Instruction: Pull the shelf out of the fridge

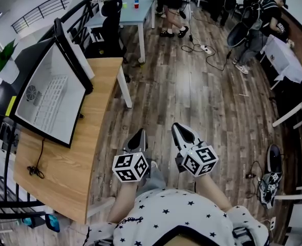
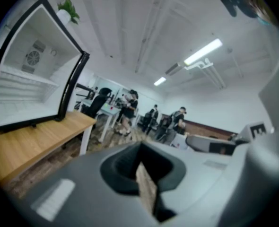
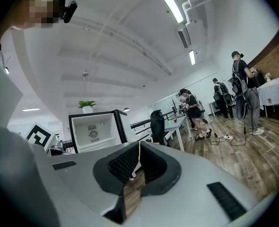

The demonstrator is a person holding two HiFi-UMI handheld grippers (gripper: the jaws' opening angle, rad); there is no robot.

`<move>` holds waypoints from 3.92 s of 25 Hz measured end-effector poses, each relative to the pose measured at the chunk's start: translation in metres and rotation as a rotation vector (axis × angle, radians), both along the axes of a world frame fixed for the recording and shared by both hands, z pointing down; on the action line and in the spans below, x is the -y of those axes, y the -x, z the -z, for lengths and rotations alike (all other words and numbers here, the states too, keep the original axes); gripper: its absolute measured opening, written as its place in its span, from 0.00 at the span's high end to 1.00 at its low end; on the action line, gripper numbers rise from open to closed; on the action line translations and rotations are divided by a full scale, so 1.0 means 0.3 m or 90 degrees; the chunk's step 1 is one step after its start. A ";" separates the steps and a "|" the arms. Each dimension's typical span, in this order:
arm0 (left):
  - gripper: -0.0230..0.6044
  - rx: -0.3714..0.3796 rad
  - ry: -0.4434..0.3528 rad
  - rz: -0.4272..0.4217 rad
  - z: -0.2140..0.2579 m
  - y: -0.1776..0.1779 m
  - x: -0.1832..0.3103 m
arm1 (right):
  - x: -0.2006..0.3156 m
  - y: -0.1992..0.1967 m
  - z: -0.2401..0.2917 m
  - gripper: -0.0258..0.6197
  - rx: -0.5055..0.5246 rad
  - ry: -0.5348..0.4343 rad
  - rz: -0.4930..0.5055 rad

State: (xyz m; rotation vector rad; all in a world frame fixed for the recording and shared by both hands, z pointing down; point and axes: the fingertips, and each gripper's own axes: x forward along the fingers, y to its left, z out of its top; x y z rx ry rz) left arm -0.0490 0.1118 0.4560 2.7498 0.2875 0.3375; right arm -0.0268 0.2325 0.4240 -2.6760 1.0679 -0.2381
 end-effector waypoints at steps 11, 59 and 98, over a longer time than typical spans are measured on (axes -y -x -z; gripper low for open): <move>0.95 -0.006 -0.003 -0.001 0.022 -0.328 0.140 | 0.161 -0.328 0.049 0.92 -0.015 0.017 0.018; 0.95 0.029 0.013 0.519 -0.019 -0.299 1.118 | 1.332 -0.531 0.062 0.92 0.002 0.009 0.576; 0.95 0.039 0.029 0.943 -0.085 0.160 1.182 | 1.852 -0.222 -0.089 0.92 0.293 -0.084 0.865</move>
